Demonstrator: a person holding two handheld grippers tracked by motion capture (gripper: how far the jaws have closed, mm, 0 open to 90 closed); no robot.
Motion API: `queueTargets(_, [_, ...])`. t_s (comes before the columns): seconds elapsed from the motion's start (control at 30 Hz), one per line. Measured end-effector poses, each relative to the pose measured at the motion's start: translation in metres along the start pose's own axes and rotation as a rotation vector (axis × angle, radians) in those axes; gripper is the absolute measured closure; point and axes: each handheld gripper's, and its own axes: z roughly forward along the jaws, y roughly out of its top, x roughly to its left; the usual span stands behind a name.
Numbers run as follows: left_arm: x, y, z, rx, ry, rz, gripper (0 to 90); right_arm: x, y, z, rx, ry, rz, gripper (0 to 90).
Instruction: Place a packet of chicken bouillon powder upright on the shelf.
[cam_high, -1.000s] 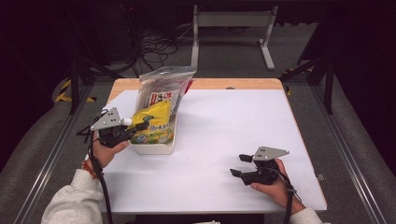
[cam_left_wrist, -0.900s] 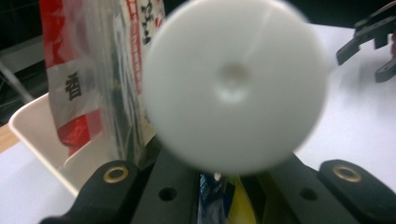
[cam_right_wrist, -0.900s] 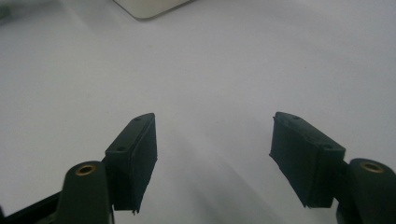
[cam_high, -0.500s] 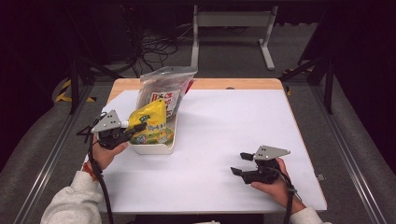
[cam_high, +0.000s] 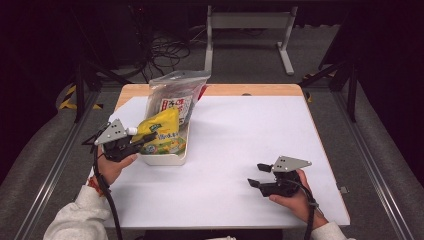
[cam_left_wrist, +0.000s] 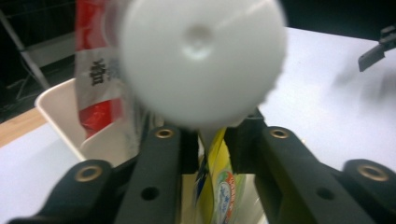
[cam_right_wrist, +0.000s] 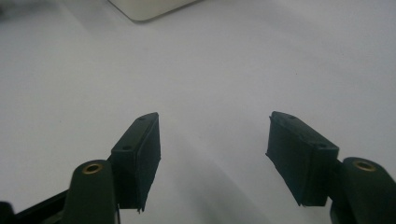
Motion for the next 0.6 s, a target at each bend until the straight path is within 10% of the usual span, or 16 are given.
queueTargets(0.6, [-0.016, -0.008, -0.032, -0.012, 0.125, -0.033, 43.8, -0.002, 0.003, -0.002, -0.013, -0.020, -0.006, 35.3])
